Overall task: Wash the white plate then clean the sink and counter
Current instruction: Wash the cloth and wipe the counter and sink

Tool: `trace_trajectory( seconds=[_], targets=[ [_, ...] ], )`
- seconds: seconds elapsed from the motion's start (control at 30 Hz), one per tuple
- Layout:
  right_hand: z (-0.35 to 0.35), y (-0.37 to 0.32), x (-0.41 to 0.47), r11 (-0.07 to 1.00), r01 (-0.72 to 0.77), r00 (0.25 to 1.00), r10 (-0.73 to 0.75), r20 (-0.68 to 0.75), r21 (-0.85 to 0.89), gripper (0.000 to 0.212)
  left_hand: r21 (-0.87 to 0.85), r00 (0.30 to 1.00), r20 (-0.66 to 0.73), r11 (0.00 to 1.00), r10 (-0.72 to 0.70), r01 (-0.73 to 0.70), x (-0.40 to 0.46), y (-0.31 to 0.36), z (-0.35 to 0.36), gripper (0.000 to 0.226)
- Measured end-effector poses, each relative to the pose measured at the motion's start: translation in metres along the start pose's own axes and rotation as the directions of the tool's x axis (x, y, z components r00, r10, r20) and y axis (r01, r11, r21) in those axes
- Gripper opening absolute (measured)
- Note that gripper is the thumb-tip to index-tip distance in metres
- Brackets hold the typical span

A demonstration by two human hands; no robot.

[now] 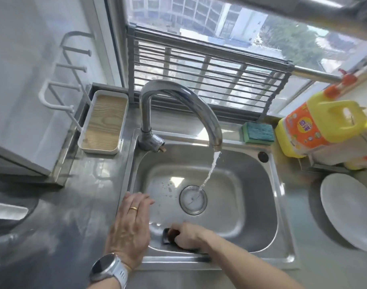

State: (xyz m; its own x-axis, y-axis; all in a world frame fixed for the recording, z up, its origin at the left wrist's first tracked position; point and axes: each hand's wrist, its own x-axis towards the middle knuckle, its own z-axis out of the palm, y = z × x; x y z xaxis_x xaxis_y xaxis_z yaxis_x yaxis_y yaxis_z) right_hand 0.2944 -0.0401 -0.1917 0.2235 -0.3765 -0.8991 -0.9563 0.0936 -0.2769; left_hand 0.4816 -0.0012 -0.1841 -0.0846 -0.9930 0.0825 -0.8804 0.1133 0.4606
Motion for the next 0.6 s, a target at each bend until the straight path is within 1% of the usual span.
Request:
trace_trajectory(
  seconds=[0.07,0.1,0.17,0.2,0.23,0.27,0.3,0.37,0.4,0.43,0.47,0.5,0.53,0.57,0.6],
  targets=[
    [-0.009,0.039,-0.015,0.985,-0.096,0.995,0.098,0.002,-0.143,0.040,0.007,1.000,-0.001,1.000,0.001,-0.001,0.000,0.002,-0.001,0.045],
    [-0.013,0.060,-0.020,0.964,-0.161,0.987,0.160,-0.020,-0.211,0.041,0.010,1.000,-0.002,1.000,0.005,-0.005,0.000,0.002,-0.001,0.045],
    [-0.019,0.105,-0.024,0.876,-0.288,0.958,0.269,-0.104,-0.388,0.042,0.021,1.000,0.002,1.000,0.008,-0.009,-0.001,0.001,0.002,0.044],
    [-0.023,0.124,-0.025,0.815,-0.316,0.949,0.269,-0.166,-0.485,0.041,0.024,1.000,0.003,1.000,0.008,-0.008,-0.002,0.000,0.004,0.042],
    [-0.030,0.139,-0.023,0.758,-0.327,0.943,0.224,-0.246,-0.565,0.039,0.026,1.000,0.001,1.000,0.010,-0.010,-0.002,-0.001,0.005,0.041],
    [-0.039,0.153,-0.019,0.709,-0.310,0.936,0.113,-0.332,-0.634,0.036,0.030,1.000,-0.004,0.999,0.016,-0.015,-0.002,-0.002,0.006,0.040],
    [-0.055,0.163,-0.012,0.652,-0.288,0.929,0.014,-0.369,-0.701,0.036,0.035,1.000,-0.016,0.999,0.020,-0.020,-0.001,-0.002,0.007,0.039],
    [-0.095,0.177,0.008,0.512,-0.308,0.872,-0.184,-0.453,-0.801,0.041,0.038,0.999,-0.033,0.999,0.026,-0.025,0.001,-0.001,0.007,0.037],
    [-0.111,0.183,0.019,0.485,-0.295,0.848,-0.264,-0.460,-0.823,0.041,0.040,0.999,-0.033,0.999,0.031,-0.030,0.003,0.001,0.006,0.036],
    [-0.124,0.185,0.028,0.477,-0.280,0.829,-0.318,-0.461,-0.833,0.039,0.042,0.999,-0.031,0.999,0.034,-0.033,0.004,0.001,0.006,0.035],
    [-0.130,0.181,0.032,0.499,-0.278,0.838,-0.292,-0.461,-0.821,0.037,0.048,0.999,-0.031,0.998,0.033,-0.032,0.004,0.001,0.006,0.035],
    [-0.131,0.172,0.027,0.522,-0.278,0.857,-0.245,-0.454,-0.807,0.035,0.056,0.999,-0.031,0.998,0.033,-0.031,0.003,0.000,0.006,0.034],
    [-0.123,0.172,0.025,0.571,-0.281,0.867,-0.194,-0.460,-0.771,0.033,0.061,0.999,-0.032,0.998,0.033,-0.031,0.002,0.000,0.006,0.034],
    [-0.108,0.175,0.025,0.625,-0.298,0.871,-0.132,-0.474,-0.721,0.038,0.062,0.999,-0.034,0.998,0.027,-0.025,0.001,0.001,0.005,0.034],
    [-0.087,0.178,0.023,0.663,-0.311,0.889,-0.051,-0.455,-0.681,0.047,0.063,0.999,-0.034,0.998,0.019,-0.017,0.001,0.002,0.005,0.035]
  ],
)
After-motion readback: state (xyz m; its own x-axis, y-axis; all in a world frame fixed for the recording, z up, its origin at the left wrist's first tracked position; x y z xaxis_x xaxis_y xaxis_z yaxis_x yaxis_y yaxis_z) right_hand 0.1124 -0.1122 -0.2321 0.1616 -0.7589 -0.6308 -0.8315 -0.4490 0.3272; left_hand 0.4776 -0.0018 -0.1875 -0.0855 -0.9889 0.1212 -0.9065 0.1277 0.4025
